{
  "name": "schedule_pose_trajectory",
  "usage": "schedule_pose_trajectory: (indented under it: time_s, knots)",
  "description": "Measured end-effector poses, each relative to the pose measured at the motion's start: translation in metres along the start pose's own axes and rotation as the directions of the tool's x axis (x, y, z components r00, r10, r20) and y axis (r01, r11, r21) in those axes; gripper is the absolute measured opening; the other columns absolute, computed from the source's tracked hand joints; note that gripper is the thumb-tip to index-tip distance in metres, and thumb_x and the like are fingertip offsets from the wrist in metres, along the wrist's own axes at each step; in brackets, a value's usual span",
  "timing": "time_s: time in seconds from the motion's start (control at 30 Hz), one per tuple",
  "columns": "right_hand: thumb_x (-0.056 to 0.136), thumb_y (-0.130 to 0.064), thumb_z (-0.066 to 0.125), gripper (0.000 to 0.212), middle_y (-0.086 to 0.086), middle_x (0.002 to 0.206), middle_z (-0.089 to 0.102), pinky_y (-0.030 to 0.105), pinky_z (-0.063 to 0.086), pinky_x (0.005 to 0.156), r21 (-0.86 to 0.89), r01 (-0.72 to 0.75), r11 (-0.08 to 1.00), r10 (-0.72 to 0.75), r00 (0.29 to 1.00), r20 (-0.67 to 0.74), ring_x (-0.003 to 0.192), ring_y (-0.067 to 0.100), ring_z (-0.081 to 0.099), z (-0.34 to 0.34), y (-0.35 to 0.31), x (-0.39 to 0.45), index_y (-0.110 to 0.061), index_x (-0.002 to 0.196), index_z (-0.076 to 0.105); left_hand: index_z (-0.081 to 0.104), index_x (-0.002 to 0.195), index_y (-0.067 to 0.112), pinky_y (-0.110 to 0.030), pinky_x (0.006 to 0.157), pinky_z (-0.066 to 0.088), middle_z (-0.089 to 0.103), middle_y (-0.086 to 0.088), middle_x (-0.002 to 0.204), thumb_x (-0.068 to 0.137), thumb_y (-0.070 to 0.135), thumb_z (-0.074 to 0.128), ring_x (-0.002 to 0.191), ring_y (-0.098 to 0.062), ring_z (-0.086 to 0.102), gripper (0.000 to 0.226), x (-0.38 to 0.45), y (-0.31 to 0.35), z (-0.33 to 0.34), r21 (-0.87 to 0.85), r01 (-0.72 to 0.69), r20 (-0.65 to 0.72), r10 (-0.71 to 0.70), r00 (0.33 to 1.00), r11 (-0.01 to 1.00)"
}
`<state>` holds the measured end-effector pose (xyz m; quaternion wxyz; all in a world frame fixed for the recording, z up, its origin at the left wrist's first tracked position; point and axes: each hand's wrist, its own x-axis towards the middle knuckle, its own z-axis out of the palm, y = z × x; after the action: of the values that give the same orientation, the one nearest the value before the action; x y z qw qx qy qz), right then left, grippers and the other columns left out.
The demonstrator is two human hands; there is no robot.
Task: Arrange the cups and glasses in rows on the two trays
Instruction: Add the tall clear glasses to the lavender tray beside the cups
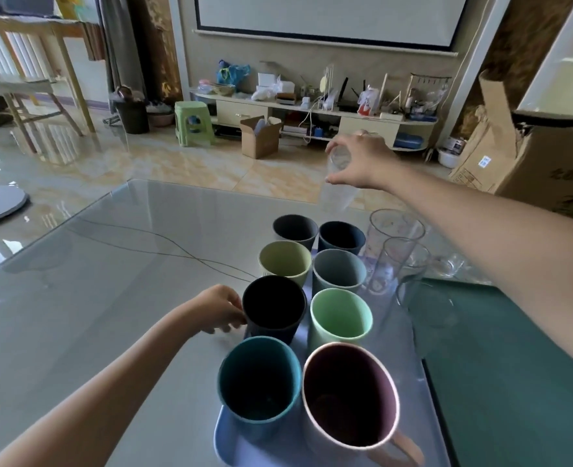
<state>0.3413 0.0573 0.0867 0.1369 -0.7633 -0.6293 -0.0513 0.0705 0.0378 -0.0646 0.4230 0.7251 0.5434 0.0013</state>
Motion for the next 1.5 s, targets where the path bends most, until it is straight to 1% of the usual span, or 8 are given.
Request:
schedule_pose_trajectory:
  time_s: [0.13, 0.27, 0.43, 0.67, 0.9, 1.0, 1.37, 1.5]
  knots:
    - [0.071, -0.042, 0.070, 0.054, 0.010, 0.129, 0.049, 0.038, 0.047, 0.085, 0.113, 0.044, 0.993, -0.025, 0.987, -0.159, 0.115, 0.033, 0.046, -0.047, 0.000, -0.042, -0.036, 0.121, 0.053, 0.067, 0.087, 0.005, -0.019, 0.050, 0.039, 0.066, -0.006, 0.076, 0.082, 0.012, 0.058, 0.063, -0.017, 0.057, 0.012, -0.023, 0.021, -0.020, 0.015, -0.007, -0.258, 0.011, 0.966, 1.000]
    - [0.072, -0.040, 0.069, 0.051, 0.007, 0.124, 0.053, 0.031, 0.041, 0.081, 0.173, 0.101, 0.980, -0.039, 0.944, -0.329, 0.115, 0.028, 0.047, -0.090, 0.005, -0.104, -0.035, 0.121, 0.055, 0.069, 0.083, 0.011, -0.031, 0.070, 0.050, 0.066, -0.007, 0.084, 0.081, 0.013, 0.056, 0.077, -0.025, 0.059, 0.013, -0.053, 0.046, -0.040, 0.009, -0.094, -0.605, 0.080, 0.792, 0.996]
    - [0.077, -0.031, 0.074, 0.045, 0.002, 0.110, 0.050, 0.023, 0.037, 0.067, 0.372, 0.160, 0.915, -0.024, 0.938, -0.345, 0.081, -0.002, 0.042, -0.133, 0.018, -0.190, -0.032, 0.118, 0.058, 0.067, 0.089, 0.016, -0.028, 0.068, 0.044, 0.065, 0.000, 0.082, 0.083, 0.019, 0.057, 0.076, -0.020, 0.058, 0.012, -0.094, 0.089, -0.035, -0.033, -0.352, -0.759, 0.206, 0.617, 0.935]
    - [0.072, -0.035, 0.076, 0.047, -0.008, 0.114, 0.055, 0.020, 0.042, 0.067, 0.460, 0.031, 0.887, -0.002, 0.998, -0.063, 0.087, 0.018, 0.053, -0.123, 0.029, -0.285, -0.045, 0.113, 0.055, 0.067, 0.095, 0.017, -0.021, 0.065, 0.049, 0.066, 0.005, 0.086, 0.082, 0.007, 0.063, 0.076, -0.011, 0.060, 0.017, -0.120, 0.150, 0.030, 0.215, -0.693, -0.397, 0.710, 0.581, 0.688]
    - [0.067, -0.033, 0.081, 0.061, -0.019, 0.110, 0.050, 0.007, 0.032, 0.075, 0.428, 0.034, 0.903, -0.071, 0.995, 0.070, 0.091, -0.014, 0.039, -0.051, 0.027, -0.316, -0.054, 0.112, 0.046, 0.062, 0.115, 0.030, -0.039, 0.101, 0.038, 0.062, 0.009, 0.121, 0.086, 0.029, 0.061, 0.117, -0.015, 0.049, 0.030, -0.110, 0.146, 0.062, 0.590, -0.661, 0.003, 0.818, 0.575, 0.463]
    - [0.065, -0.036, 0.080, 0.070, -0.023, 0.118, 0.048, 0.020, 0.039, 0.089, 0.437, 0.040, 0.899, -0.094, 0.990, 0.104, 0.101, -0.006, 0.040, -0.028, 0.025, -0.318, -0.052, 0.122, 0.044, 0.063, 0.111, 0.032, -0.037, 0.101, 0.036, 0.062, 0.012, 0.118, 0.085, 0.033, 0.062, 0.117, -0.012, 0.048, 0.025, -0.105, 0.146, 0.064, 0.634, -0.659, 0.019, 0.844, 0.536, 0.404]
    - [0.066, -0.039, 0.078, 0.070, -0.038, 0.127, 0.034, 0.019, 0.036, 0.098, 0.453, 0.149, 0.879, -0.204, 0.976, 0.075, 0.117, 0.004, 0.038, 0.019, 0.027, -0.315, -0.052, 0.125, 0.043, 0.063, 0.111, 0.027, -0.029, 0.097, 0.038, 0.061, 0.008, 0.118, 0.084, 0.023, 0.063, 0.115, -0.011, 0.050, 0.027, -0.093, 0.147, 0.062, 0.598, -0.708, 0.094, 0.845, 0.526, 0.375]
    - [0.067, -0.040, 0.080, 0.084, -0.029, 0.137, 0.025, 0.019, 0.036, 0.101, 0.501, 0.140, 0.854, -0.222, 0.969, 0.106, 0.128, -0.001, 0.032, 0.017, 0.030, -0.312, -0.055, 0.133, 0.030, 0.056, 0.095, 0.020, -0.028, 0.078, 0.049, 0.052, 0.006, 0.098, 0.077, 0.016, 0.068, 0.085, -0.013, 0.054, 0.022, -0.096, 0.152, 0.054, 0.509, -0.739, -0.004, 0.859, 0.511, 0.442]
